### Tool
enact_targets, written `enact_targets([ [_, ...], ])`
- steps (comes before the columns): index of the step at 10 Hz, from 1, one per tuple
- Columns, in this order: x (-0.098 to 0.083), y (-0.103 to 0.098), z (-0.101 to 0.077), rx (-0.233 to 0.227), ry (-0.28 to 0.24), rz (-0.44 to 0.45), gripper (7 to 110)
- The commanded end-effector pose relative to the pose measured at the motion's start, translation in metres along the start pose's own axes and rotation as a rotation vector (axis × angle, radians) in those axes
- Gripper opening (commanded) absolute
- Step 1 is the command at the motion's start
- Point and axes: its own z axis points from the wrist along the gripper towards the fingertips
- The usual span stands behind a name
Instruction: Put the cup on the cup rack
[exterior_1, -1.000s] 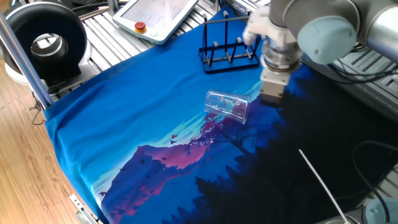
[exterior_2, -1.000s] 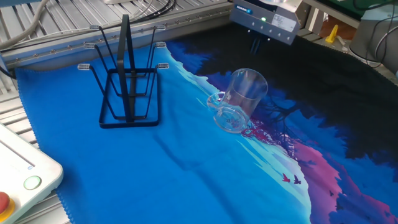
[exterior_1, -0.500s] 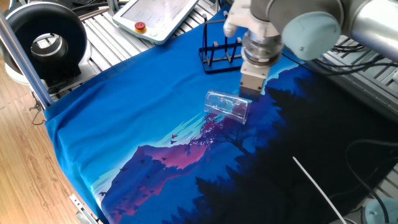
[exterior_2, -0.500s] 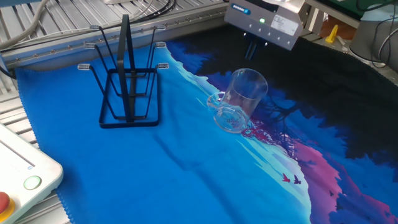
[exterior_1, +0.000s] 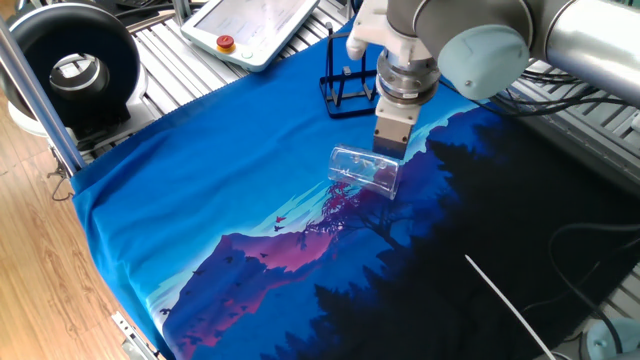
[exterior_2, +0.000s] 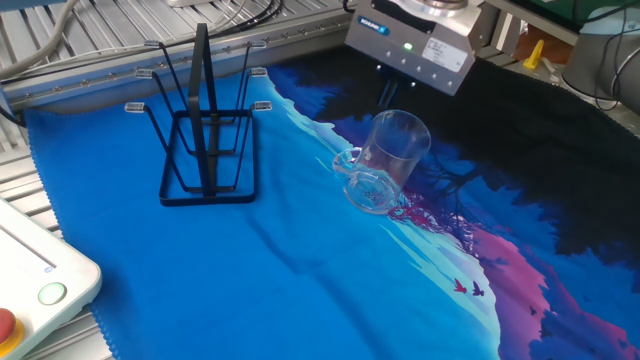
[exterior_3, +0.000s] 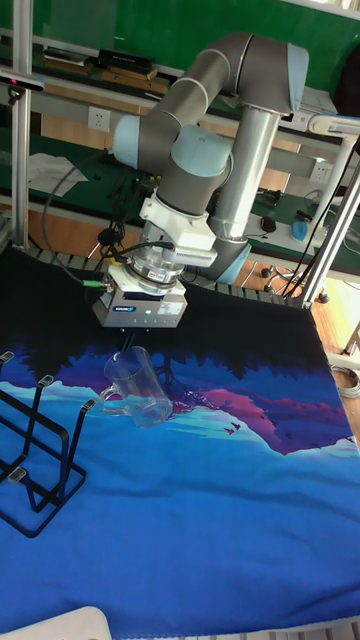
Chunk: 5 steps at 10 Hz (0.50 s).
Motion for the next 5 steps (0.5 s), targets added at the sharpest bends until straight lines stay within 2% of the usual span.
enact_targets([
  [1, 0.001, 0.001, 0.008, -0.021, 0.001, -0.003, 7],
  [3, 0.013, 0.015, 0.009, -0.079, 0.042, -0.020, 7],
  [5, 0.013, 0.013, 0.011, -0.074, 0.041, -0.023, 7],
])
